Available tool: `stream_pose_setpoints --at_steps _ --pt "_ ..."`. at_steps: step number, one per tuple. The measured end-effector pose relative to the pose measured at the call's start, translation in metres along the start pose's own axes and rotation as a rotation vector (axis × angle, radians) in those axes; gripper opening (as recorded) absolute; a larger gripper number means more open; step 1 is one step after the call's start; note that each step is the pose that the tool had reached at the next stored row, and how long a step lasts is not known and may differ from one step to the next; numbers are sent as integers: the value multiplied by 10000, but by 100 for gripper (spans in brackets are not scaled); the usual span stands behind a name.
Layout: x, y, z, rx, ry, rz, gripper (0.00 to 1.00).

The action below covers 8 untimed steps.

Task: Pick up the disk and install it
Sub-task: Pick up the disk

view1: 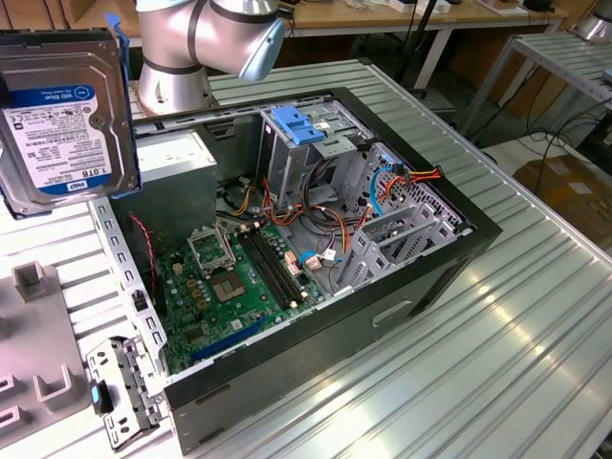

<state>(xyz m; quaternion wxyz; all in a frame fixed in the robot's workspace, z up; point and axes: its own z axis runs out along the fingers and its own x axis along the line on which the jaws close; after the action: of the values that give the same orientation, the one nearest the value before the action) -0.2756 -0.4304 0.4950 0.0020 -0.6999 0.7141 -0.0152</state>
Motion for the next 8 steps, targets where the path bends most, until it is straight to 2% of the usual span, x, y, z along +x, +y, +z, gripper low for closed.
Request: stream_pose_setpoints --at_steps 8 --pt "24 -140 4 1 0 0 37"
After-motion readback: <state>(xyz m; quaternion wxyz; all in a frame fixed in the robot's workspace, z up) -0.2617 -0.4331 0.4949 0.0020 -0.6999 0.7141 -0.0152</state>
